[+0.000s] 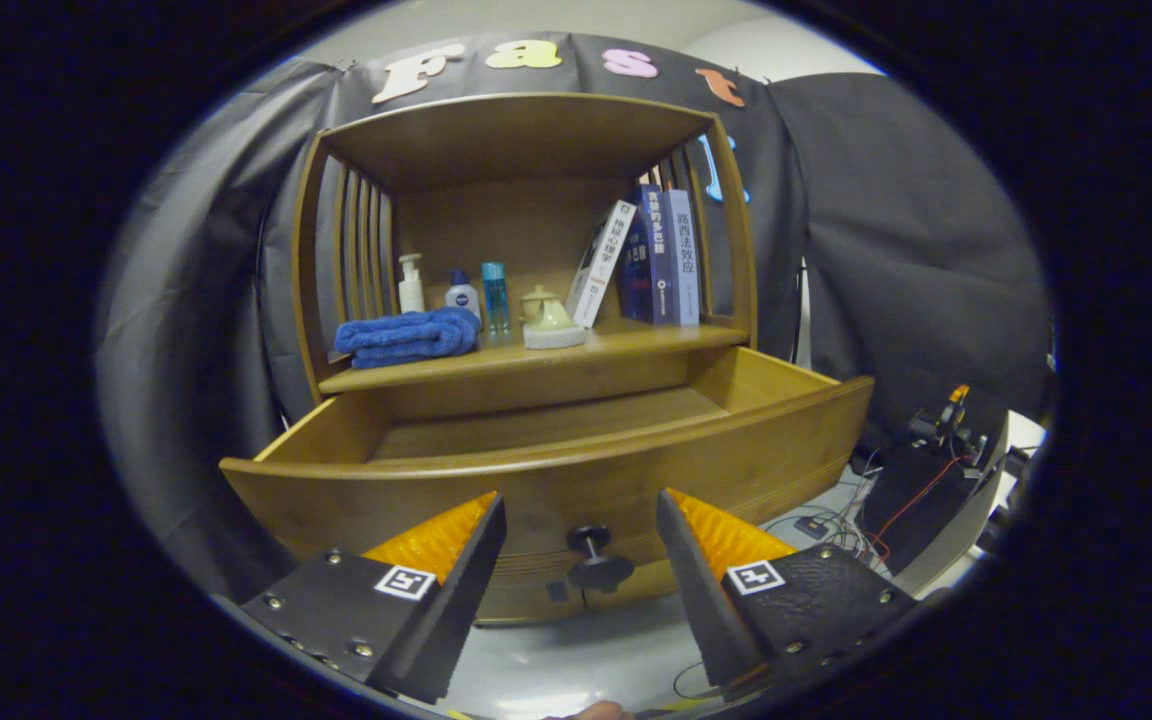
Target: Pull open the drawer, take out the items inside it, and place them on the countertop above the cabinet.
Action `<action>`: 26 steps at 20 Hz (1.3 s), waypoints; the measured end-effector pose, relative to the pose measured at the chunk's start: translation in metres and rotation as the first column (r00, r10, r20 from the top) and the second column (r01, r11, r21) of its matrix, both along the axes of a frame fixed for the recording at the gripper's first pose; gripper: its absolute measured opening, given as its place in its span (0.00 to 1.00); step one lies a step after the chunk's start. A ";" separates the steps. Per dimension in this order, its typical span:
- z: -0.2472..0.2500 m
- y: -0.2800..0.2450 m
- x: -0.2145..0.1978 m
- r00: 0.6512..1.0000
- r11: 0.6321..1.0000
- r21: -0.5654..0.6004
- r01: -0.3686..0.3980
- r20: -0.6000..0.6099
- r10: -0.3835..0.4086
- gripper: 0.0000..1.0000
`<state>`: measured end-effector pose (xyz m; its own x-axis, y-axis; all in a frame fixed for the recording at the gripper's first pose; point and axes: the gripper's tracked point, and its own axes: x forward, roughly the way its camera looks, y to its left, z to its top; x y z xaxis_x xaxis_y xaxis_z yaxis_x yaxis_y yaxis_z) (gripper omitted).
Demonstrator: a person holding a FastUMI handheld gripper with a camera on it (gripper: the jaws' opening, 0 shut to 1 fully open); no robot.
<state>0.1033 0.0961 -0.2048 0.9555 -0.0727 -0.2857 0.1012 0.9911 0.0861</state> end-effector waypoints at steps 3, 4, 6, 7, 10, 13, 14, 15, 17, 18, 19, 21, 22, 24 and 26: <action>-0.011 0.002 0.004 1.000 1.000 0.004 -0.009 -0.012 0.009 0.90; -0.013 0.004 0.006 1.000 1.000 0.005 -0.014 -0.016 0.014 0.90; -0.022 0.003 0.011 0.999 1.000 0.006 -0.007 -0.031 0.007 0.90; -0.025 0.003 0.012 0.999 1.000 0.011 -0.008 -0.043 0.008 0.91; -0.027 0.003 0.010 1.000 0.999 0.052 0.000 -0.029 0.001 0.91; -0.029 0.012 0.012 0.999 0.996 0.078 -0.050 -0.011 0.051 0.95; -0.030 0.016 0.013 0.998 0.995 0.075 -0.068 -0.010 0.069 0.98; -0.031 0.015 0.012 0.997 0.995 0.070 -0.075 -0.010 0.076 0.99; -0.030 0.015 0.013 0.996 0.993 0.081 -0.087 -0.003 0.088 0.99; -0.030 0.016 0.014 0.995 0.992 0.087 -0.096 0.000 0.096 0.99; -0.030 0.016 0.014 0.994 0.990 0.092 -0.105 -0.001 0.106 0.99; -0.030 0.015 0.015 0.993 0.989 0.094 -0.117 0.001 0.117 0.99; -0.030 0.015 0.015 0.993 0.988 0.095 -0.118 0.003 0.119 0.98; -0.030 0.016 0.015 0.993 0.988 0.099 -0.120 0.005 0.120 0.98; -0.030 0.016 0.016 0.992 0.987 0.101 -0.126 0.004 0.126 0.98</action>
<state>0.1194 0.1117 -0.2344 0.9547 0.0772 -0.2875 -0.0235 0.9823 0.1858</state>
